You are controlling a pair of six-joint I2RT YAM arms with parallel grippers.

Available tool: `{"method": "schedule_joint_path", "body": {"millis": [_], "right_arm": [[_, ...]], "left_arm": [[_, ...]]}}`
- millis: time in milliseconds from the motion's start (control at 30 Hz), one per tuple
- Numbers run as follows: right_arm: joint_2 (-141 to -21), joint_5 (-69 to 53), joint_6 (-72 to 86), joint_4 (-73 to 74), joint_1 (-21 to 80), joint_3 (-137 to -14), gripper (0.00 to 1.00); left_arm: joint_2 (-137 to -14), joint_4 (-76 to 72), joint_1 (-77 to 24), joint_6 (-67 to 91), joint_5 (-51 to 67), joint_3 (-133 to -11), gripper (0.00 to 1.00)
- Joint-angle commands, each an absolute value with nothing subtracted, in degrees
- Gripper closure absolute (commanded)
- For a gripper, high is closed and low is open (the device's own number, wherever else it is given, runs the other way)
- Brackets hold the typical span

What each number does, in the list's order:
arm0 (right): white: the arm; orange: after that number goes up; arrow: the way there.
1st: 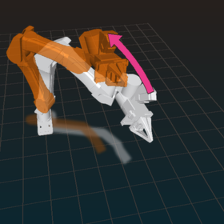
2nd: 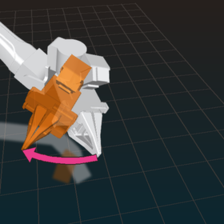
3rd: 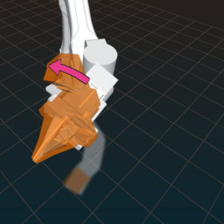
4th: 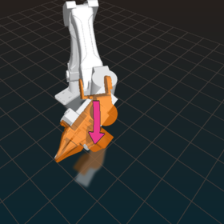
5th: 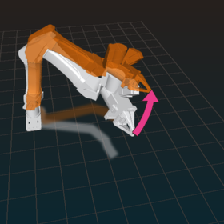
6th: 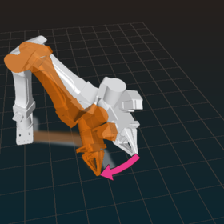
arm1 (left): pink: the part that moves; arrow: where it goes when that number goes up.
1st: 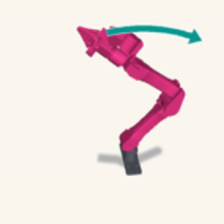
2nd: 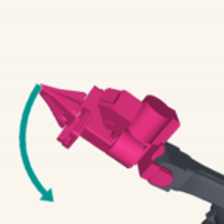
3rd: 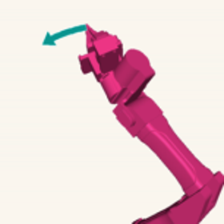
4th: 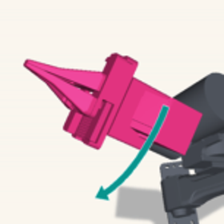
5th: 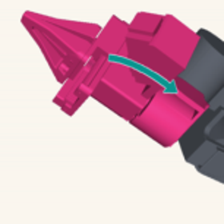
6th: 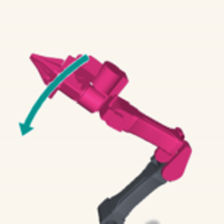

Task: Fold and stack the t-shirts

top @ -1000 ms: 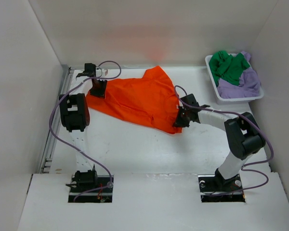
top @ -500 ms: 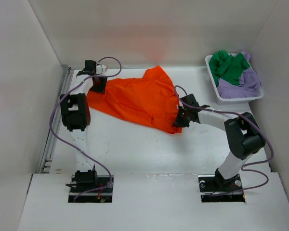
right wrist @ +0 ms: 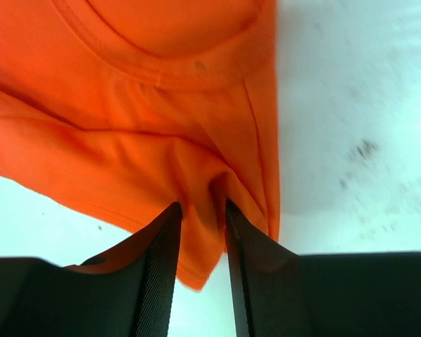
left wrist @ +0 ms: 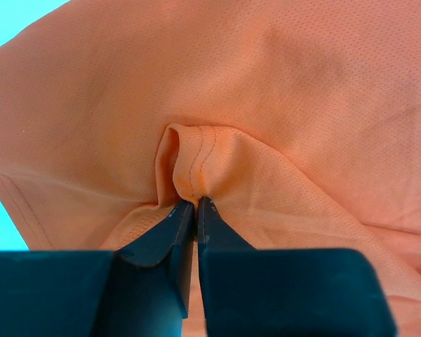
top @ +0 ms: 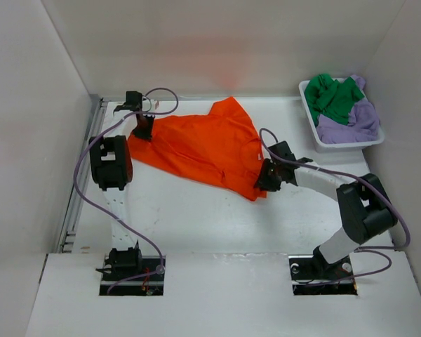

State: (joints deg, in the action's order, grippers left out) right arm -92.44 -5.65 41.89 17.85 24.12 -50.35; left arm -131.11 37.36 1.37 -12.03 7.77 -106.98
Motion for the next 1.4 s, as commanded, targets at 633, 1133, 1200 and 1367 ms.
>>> {"method": "schedule_joint_path", "body": {"millis": [633,1133,1200,1367], "right_arm": [[-77.6,-0.1,59.2,16.6,32.6,-36.1,0.56],[-82.0,-0.6,61.2,8.0,30.0,-35.0,0.64],[-83.1,-1.1,61.3,6.6,29.0,-34.3,0.83],[-84.0,-2.2,60.4,5.8,28.0,-35.9,1.00]], "left_arm": [[-111.2,43.6,2.9,-10.9,9.1,-87.1,0.99],[-110.3,43.7,3.0,-10.8,9.3,-86.7,0.99],[-110.4,43.7,3.0,-10.7,9.3,-86.7,0.99],[-110.6,43.2,4.8,-9.7,11.3,-88.5,1.00]]}}
